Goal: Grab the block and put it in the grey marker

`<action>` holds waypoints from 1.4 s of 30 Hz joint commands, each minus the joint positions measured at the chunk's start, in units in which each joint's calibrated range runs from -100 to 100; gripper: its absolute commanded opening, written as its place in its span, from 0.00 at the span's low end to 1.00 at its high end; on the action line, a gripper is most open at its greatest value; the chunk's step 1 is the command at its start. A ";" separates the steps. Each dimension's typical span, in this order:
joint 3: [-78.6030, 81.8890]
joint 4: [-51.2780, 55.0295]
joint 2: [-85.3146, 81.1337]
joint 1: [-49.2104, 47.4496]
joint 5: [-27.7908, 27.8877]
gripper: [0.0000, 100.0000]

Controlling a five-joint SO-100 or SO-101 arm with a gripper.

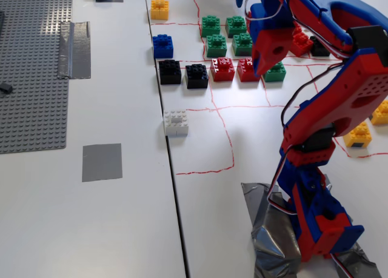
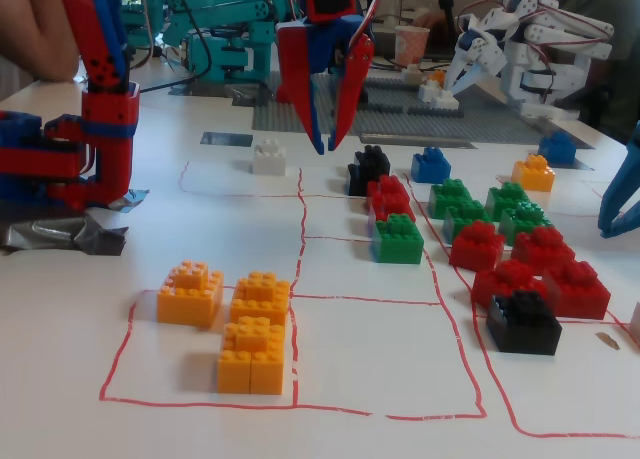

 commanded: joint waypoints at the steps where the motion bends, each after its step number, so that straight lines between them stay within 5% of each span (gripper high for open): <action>1: -5.27 -0.09 -3.17 -3.19 -2.05 0.05; 6: -6.45 1.37 -0.61 -5.84 -5.76 0.32; 42: -31.34 2.26 30.33 -11.14 -8.74 0.30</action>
